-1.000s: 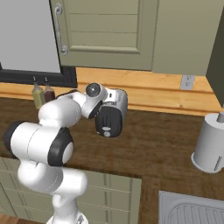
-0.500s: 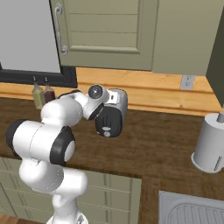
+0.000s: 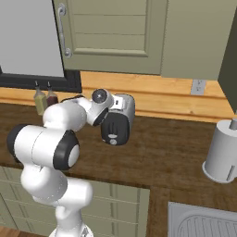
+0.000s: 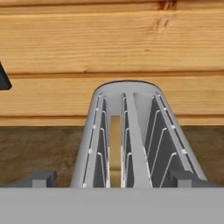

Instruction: Start the toaster. Once the lever pops up, take the bread to the plate on the dining counter.

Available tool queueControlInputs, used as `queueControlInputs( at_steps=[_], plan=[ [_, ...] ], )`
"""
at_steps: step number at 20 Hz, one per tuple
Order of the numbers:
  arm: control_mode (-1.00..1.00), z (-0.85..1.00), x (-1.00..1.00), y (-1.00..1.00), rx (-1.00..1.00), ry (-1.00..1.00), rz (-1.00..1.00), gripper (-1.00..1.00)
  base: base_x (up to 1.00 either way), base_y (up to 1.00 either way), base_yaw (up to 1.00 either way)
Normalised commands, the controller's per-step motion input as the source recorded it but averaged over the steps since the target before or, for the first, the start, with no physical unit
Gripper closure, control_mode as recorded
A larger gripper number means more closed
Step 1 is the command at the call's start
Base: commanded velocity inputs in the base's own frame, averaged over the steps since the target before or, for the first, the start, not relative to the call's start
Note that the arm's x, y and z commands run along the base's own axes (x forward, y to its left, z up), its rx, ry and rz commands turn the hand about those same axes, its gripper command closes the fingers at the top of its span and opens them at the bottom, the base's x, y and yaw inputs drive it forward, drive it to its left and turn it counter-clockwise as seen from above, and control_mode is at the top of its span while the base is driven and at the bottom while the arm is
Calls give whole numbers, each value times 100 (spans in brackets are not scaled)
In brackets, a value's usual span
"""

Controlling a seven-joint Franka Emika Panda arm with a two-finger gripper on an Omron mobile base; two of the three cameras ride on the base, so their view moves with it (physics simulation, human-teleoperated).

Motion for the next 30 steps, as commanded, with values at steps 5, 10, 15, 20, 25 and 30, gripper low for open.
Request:
queueControlInputs(
  at_steps=[5,10,15,20,25,30],
  plan=[
    [-100,-2,7,0,1,0,0,-100,0,0,0],
    [-100,-4,6,-2,1,0,0,-100,0,0,0],
    [-100,-5,1,-14,3,0,0,-100,0,0,0],
    [-100,-1,0,-3,0,0,0,-100,0,0,0],
    [-100,0,0,0,0,0,0,-100,0,0,0],
    [-100,0,0,0,0,0,0,-100,0,0,0]
  ],
)
